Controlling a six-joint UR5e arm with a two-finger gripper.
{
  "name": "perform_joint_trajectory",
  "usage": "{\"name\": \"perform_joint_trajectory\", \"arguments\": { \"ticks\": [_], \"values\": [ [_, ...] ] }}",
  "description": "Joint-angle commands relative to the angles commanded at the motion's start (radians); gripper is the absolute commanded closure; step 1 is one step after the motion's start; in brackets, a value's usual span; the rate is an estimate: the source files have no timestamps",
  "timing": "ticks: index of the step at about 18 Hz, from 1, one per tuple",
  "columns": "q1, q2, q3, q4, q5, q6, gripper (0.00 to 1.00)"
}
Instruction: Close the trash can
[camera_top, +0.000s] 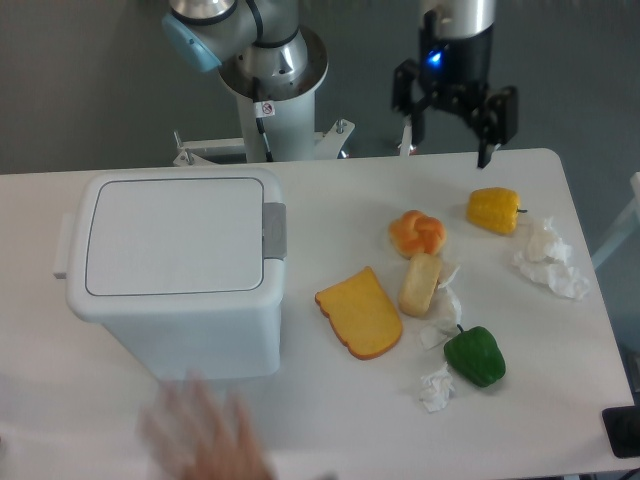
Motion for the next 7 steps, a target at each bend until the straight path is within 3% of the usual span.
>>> {"name": "perform_joint_trajectory", "arguments": {
  "ticks": [3,7],
  "values": [
    [0.075,0.011,0.0,-0.038,-0.028,0.155,0.0],
    [0.117,0.011,0.0,-0.048,-0.048,0.215,0.0]
  ]
}}
